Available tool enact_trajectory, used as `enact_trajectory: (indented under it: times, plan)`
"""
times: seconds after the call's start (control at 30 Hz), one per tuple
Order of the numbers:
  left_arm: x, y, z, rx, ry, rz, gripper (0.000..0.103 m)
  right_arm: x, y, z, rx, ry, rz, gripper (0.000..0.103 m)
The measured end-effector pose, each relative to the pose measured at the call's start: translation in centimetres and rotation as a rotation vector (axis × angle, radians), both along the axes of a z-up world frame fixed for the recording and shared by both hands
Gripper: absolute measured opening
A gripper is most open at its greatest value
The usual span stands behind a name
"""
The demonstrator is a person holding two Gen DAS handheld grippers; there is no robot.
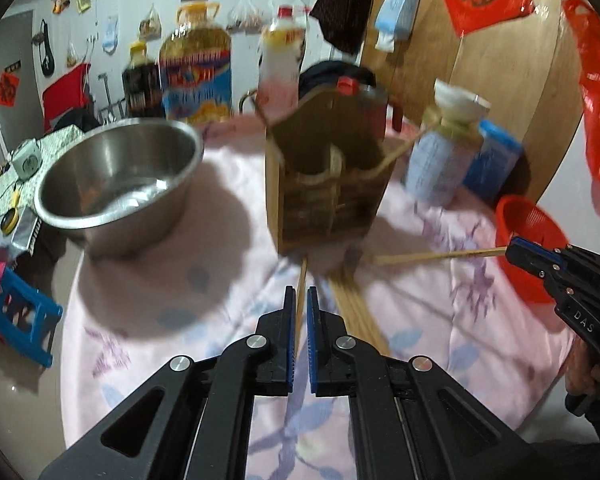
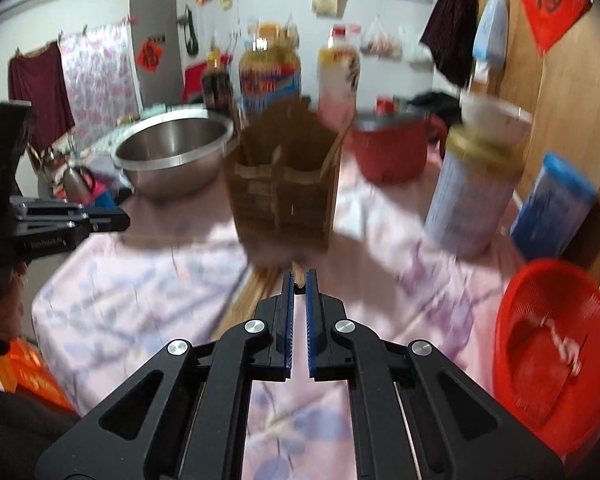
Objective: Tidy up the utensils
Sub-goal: 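Carry both chopsticks above the wooden holder and lower them in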
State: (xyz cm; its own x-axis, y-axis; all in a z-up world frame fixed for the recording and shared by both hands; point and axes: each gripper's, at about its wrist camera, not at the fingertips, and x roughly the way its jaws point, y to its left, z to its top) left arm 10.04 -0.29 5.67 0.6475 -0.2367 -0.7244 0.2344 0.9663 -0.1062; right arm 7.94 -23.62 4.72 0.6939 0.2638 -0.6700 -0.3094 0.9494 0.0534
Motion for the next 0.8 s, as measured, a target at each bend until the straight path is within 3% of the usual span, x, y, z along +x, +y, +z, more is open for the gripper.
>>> enact_trajectory:
  times: [0.17,0.27,0.43,0.6,0.8]
  plan:
    - [1.4,-0.5,2.3,0.0,-0.032,-0.024,0.006,1.2,0.4,1.7,0.032,-0.034,0.002,0.007]
    - [1.7,-0.5,1.5,0.016,0.008,-0.029,0.006,1.2,0.6,2.0,0.024,-0.044,0.01,0.007]
    - [0.6,-0.2,-3.9,0.015,0.106,-0.079,0.025,0.9,1.0,1.8,0.014,-0.039,0.019,0.007]
    - [-0.8,-0.5,-10.3,0.052,0.216,-0.113,0.025,1.1,1.1,1.3,0.001,-0.011,0.029,0.007]
    - [-1.2,-0.2,-14.1,0.064,0.253,-0.102,0.025,1.1,1.5,0.8,-0.022,0.015,0.045,0.007]
